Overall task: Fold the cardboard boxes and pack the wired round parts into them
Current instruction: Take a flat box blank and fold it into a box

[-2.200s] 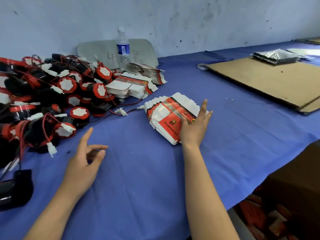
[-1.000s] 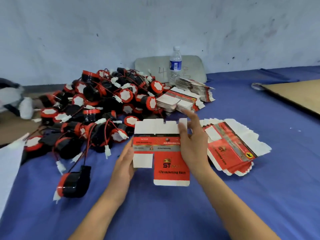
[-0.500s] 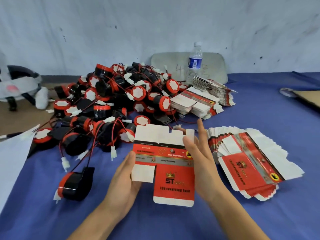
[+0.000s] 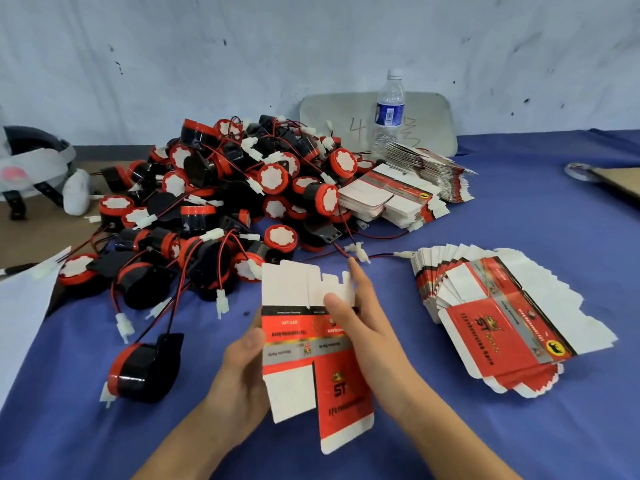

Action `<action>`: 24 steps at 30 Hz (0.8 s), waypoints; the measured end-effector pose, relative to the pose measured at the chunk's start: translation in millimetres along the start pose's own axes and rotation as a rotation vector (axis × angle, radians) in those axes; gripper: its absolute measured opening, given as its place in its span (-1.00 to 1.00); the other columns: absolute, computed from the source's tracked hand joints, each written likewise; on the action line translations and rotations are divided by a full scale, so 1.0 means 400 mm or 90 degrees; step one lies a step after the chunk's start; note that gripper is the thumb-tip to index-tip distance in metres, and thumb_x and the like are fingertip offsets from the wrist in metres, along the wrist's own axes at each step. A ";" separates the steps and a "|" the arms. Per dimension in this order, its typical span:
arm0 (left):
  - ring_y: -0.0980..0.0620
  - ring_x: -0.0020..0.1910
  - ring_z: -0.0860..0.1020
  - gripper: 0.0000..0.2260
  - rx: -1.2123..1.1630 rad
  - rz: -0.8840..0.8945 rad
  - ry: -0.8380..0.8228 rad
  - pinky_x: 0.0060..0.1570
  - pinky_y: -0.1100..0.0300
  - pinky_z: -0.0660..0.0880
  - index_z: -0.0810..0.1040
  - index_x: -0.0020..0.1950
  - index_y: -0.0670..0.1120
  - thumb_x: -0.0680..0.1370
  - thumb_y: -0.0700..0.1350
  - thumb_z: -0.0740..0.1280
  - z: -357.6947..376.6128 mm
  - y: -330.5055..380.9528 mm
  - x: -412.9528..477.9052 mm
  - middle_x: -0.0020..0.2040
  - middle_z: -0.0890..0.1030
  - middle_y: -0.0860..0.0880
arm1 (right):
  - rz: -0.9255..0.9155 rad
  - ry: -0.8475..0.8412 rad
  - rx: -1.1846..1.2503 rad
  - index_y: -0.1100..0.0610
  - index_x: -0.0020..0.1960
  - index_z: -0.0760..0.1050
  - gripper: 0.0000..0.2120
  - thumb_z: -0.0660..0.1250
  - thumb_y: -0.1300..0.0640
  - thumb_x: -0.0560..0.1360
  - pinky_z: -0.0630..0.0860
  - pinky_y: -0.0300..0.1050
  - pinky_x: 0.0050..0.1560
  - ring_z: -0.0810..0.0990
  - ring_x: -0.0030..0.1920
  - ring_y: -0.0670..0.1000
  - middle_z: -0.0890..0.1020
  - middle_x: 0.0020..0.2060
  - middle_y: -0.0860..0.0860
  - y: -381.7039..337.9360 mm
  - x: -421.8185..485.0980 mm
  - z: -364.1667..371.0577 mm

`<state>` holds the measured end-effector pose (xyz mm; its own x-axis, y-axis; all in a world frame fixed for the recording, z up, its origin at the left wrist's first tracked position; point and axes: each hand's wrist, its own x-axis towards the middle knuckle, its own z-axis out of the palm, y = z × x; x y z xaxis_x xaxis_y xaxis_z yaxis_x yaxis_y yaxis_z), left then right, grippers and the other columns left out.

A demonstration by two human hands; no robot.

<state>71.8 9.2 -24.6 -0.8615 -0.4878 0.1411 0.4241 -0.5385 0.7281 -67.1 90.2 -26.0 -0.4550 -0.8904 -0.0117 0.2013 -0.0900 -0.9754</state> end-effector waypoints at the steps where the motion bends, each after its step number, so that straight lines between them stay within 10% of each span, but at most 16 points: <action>1: -0.34 0.23 0.50 -0.61 -0.047 0.034 -0.034 0.23 -0.10 0.44 0.47 0.30 -0.37 0.61 -0.10 0.27 0.020 0.007 0.003 0.22 0.51 -0.42 | 0.009 -0.012 -0.012 -0.51 0.38 0.05 -0.32 0.34 -0.30 0.38 0.52 -0.43 -0.15 0.63 0.02 -0.27 0.54 -0.03 -0.54 0.008 0.000 0.005; 5: -0.58 0.33 0.20 -0.58 -0.205 0.015 0.007 0.36 -0.30 0.09 0.05 0.33 -0.62 0.60 -0.37 -0.30 0.036 0.034 -0.019 0.31 0.17 -0.65 | 0.054 -0.055 0.021 -0.47 0.37 0.19 -0.31 0.33 -0.40 0.28 0.49 -0.11 0.25 0.56 0.20 -0.19 0.46 0.31 -0.32 0.020 -0.001 0.016; 13: -0.40 0.37 0.31 -0.61 -0.099 0.018 -0.001 0.39 -0.13 0.21 0.21 0.39 -0.49 0.67 -0.26 -0.10 -0.001 0.051 -0.004 0.34 0.34 -0.50 | 0.109 -0.057 0.144 -0.27 0.31 0.41 -0.50 0.33 -0.34 0.40 0.57 -0.12 0.10 0.61 0.17 -0.01 0.64 0.17 -0.08 0.010 0.002 0.019; 17: 0.07 0.01 0.66 -0.63 0.203 0.048 0.021 -0.04 0.23 0.58 0.68 0.09 0.13 0.36 0.26 0.45 -0.010 0.011 -0.016 0.02 0.70 0.05 | 0.170 -0.077 0.265 -0.13 0.33 0.47 -0.50 0.17 -0.29 0.46 0.49 -0.08 0.23 0.57 0.24 -0.04 0.58 0.26 -0.06 -0.010 0.002 0.019; 20: 0.04 0.03 0.66 -0.48 0.289 0.023 0.033 -0.08 0.18 0.59 0.64 0.10 0.21 0.19 0.32 0.54 -0.014 0.008 -0.011 0.06 0.68 0.04 | 0.193 -0.092 0.315 -0.01 0.34 0.50 -0.40 0.10 -0.34 0.47 0.44 0.03 0.32 0.53 0.28 0.07 0.55 0.30 0.02 -0.027 -0.006 0.006; 24: 0.08 0.16 0.59 -0.21 0.427 0.054 0.102 -0.06 0.21 0.58 0.28 0.39 0.16 0.23 0.16 0.55 -0.013 -0.019 0.006 0.20 0.58 0.08 | 0.230 -0.185 0.328 0.05 0.00 0.70 -0.44 0.33 -0.38 0.31 0.61 -0.12 -0.07 0.69 -0.10 0.03 0.70 -0.05 0.08 -0.031 -0.020 0.004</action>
<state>68.0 8.8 -33.3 -0.7594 -0.6325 0.1526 0.1791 0.0222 0.9836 -64.6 97.7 -13.6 -0.0458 -0.9813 -0.1870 0.7160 0.0983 -0.6911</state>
